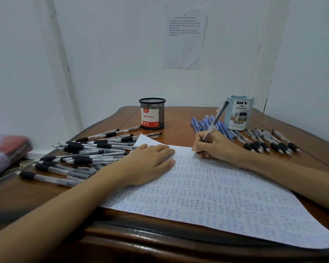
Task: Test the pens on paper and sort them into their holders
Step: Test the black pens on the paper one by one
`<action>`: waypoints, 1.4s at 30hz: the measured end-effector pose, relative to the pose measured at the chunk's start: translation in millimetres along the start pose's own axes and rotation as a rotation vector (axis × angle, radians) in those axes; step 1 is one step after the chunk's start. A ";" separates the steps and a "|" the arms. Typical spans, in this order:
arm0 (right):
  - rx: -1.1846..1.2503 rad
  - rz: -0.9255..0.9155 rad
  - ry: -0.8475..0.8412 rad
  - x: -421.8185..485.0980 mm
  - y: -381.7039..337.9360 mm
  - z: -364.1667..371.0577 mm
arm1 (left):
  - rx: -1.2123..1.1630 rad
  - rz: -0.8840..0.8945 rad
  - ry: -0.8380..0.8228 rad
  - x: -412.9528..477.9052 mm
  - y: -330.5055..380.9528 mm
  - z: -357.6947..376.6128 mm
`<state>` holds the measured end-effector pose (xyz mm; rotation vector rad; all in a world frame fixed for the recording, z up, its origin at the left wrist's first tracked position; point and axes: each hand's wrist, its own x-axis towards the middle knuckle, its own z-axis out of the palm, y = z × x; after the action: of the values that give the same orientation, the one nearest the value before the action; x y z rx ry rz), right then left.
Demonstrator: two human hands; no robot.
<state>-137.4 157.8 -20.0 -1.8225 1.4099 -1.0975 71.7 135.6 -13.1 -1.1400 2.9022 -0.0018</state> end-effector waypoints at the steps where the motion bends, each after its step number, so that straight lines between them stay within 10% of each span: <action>1: -0.003 0.000 0.007 0.5 0.2 0.0 | -0.002 0.000 0.001 0.0 -0.4 0.4; 24: -0.133 -0.008 0.014 1.4 0.8 0.5 | 0.000 0.002 0.005 0.8 -1.2 0.7; 31: 0.270 0.023 -0.016 -6.0 -2.3 -7.2 | -0.004 0.008 0.012 -0.2 -1.4 0.3; 42: 0.214 0.063 0.240 -7.5 -5.8 -14.4 | -0.006 0.003 0.003 -1.9 1.3 -1.9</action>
<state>-147.9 167.2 -10.0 -1.5261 1.4108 -1.4133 72.1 137.9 -11.2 -1.1380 2.9090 0.0056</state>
